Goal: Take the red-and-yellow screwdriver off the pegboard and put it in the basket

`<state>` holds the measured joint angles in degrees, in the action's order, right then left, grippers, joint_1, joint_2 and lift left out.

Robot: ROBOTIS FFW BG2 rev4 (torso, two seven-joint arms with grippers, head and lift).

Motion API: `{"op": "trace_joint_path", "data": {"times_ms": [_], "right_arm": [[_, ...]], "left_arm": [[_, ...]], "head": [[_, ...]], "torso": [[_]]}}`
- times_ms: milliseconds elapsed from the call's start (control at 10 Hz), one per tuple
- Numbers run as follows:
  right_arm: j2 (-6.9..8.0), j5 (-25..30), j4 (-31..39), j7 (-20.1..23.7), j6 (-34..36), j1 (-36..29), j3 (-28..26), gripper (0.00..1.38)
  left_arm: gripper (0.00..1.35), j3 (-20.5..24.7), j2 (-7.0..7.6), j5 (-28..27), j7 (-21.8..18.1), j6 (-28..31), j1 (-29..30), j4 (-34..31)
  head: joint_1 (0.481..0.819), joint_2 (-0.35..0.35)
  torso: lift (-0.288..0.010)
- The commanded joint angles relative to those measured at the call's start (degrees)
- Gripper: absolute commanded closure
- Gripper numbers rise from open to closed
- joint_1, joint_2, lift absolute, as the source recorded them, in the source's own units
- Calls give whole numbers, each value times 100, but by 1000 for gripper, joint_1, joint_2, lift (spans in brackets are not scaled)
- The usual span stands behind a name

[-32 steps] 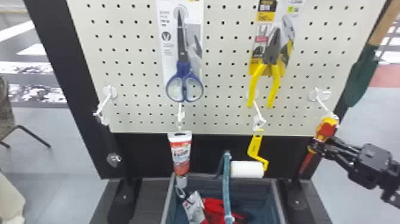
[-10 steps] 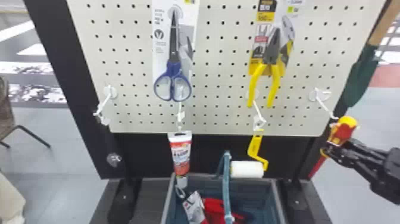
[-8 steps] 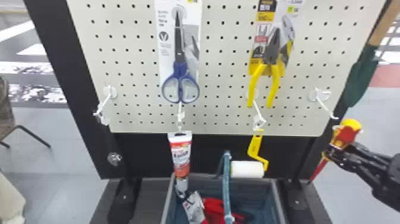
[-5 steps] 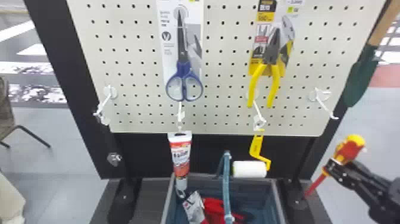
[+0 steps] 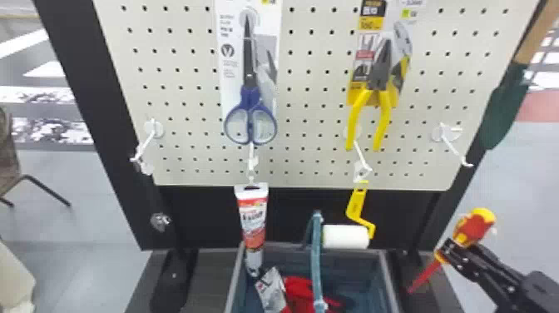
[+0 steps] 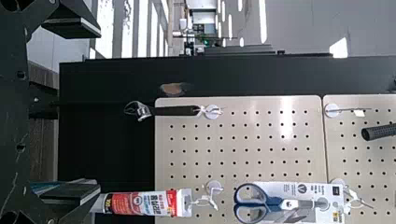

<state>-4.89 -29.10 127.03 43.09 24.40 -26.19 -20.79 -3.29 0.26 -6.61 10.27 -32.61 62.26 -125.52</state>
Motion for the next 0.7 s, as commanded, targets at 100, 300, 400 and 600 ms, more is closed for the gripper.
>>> {"op": "trace_joint_path", "data": {"times_ms": [100, 300, 400, 600], "right_arm": [[137, -271, -39, -318, -138, -116, 259, 1197], [207, -421, -278, -468, -375, -104, 409, 1196], [251, -544, -376, -644, -524, -104, 532, 1196], [287, -764, -503, -899, -621, -141, 699, 1196]], "left_arm": [[134, -14, -41, -7, 1, 0, -9, 0], [134, -32, -41, 2, 1, 9, -34, 28], [134, -32, -41, -7, 1, 0, -46, 28], [134, -49, -41, -7, 1, 9, -71, 28]], "head": [[549, 0], [549, 0], [549, 0], [549, 0]], "torso": [[-100], [-100], [-100], [-100]]}}
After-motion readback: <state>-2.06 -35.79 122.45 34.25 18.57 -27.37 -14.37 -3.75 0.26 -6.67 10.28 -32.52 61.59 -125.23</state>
